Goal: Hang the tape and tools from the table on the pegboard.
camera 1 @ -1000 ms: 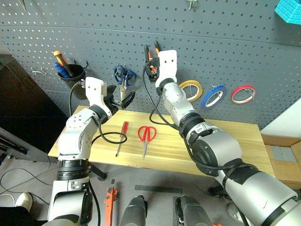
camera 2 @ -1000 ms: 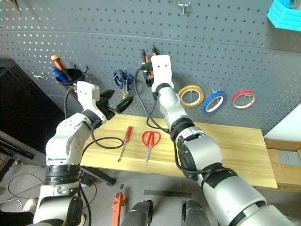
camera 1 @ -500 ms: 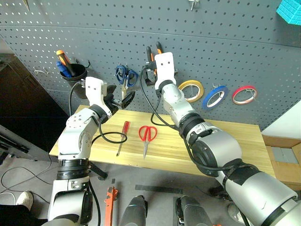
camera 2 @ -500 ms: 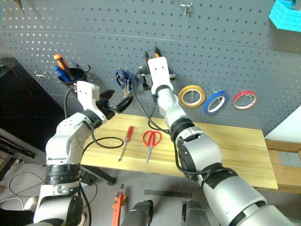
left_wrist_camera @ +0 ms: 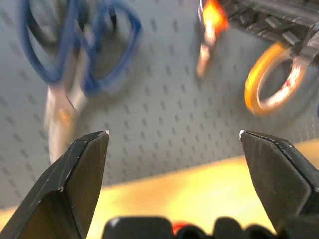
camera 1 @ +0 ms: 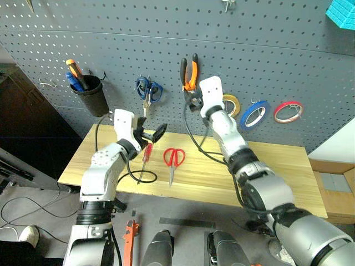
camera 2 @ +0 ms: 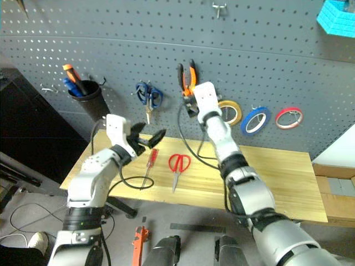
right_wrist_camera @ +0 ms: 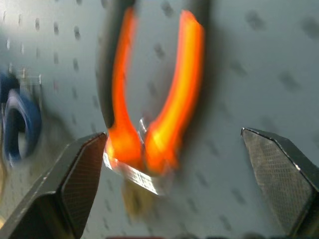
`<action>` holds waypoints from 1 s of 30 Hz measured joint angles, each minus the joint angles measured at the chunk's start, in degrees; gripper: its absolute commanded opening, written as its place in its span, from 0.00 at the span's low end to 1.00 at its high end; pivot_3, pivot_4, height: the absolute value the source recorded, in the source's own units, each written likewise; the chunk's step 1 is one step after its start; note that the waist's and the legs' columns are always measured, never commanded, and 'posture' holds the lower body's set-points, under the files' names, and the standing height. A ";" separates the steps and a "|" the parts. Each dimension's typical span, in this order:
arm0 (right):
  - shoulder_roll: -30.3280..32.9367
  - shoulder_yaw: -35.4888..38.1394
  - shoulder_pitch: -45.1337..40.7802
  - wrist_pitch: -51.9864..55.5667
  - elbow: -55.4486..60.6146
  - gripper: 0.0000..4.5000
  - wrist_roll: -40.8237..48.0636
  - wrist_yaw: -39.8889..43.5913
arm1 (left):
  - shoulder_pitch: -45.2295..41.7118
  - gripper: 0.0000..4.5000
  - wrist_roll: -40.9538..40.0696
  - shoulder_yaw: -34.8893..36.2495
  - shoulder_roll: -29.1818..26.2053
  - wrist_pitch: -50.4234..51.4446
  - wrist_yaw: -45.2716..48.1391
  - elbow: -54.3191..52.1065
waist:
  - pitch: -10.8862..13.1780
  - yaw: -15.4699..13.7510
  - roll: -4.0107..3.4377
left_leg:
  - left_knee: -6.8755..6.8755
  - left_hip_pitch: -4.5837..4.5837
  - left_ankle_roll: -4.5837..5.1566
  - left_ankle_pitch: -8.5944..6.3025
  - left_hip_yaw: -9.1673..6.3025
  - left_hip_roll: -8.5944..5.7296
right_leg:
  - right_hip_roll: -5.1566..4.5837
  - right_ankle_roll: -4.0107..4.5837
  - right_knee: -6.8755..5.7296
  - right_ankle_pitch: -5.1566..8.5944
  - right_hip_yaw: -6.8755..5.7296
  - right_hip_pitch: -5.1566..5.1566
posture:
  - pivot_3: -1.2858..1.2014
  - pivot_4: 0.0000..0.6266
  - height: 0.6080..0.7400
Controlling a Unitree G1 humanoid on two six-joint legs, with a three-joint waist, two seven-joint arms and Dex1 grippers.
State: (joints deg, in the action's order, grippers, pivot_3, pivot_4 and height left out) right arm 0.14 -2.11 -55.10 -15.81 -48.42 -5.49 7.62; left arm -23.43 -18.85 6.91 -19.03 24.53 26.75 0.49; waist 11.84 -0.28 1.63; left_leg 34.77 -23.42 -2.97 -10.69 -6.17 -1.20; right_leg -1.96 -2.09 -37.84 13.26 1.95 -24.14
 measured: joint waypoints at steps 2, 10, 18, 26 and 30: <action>1.10 -2.04 6.13 1.87 8.17 1.00 1.15 5.69 | 1.33 1.00 0.07 -0.39 0.58 0.00 -0.60 -1.39 | 0.00 0.60 0.00 | 0.00 0.01 0.00 0.00 0.01 0.02 | 0.00 0.00 -0.03 0.00 0.01 -0.01 | 0.54 0.27 1.00; 10.80 -8.88 25.82 13.60 37.74 1.00 9.16 27.64 | 7.26 1.00 5.51 -3.75 2.68 0.26 -7.44 -2.99 | 0.00 2.19 -0.01 | 0.14 0.19 0.04 0.02 0.10 0.01 | 0.02 -0.39 -0.09 0.10 0.11 0.13 | 0.52 0.27 1.00; 17.70 -15.91 32.16 12.36 43.40 1.00 11.08 42.92 | 9.34 1.00 14.69 -9.10 9.66 -0.07 -17.22 10.07 | 0.00 2.24 0.01 | 0.22 0.62 0.05 0.02 0.15 -0.03 | -0.01 -0.30 0.24 0.16 0.13 0.78 | 0.50 0.27 1.00; 19.10 -20.07 32.05 3.63 36.93 1.00 8.81 49.75 | 4.82 1.00 19.22 -11.25 15.76 -3.04 -24.06 24.88 | -0.01 2.35 0.01 | 0.19 0.54 0.05 0.01 0.13 -0.01 | 0.00 -0.74 0.59 -0.10 0.08 0.83 | 0.49 0.27 1.00; 18.70 -20.72 30.77 1.25 33.60 1.00 8.12 49.98 | 3.16 1.00 20.17 -11.13 17.60 -2.39 -27.24 28.90 | -0.01 2.70 0.02 | 0.18 0.53 0.06 0.00 0.14 -0.04 | -0.03 -0.84 0.73 -0.17 0.09 0.91 | 0.49 0.27 1.00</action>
State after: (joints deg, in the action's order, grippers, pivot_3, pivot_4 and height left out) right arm 18.84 -22.83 -24.32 -14.56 -14.82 2.63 57.59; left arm -20.26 1.32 -4.21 -1.43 22.14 -0.49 29.39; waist 11.82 2.42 1.65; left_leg 34.95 -22.89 -2.91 -10.69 -6.03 -1.24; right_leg -1.98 -2.94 -37.11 13.09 2.04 -23.23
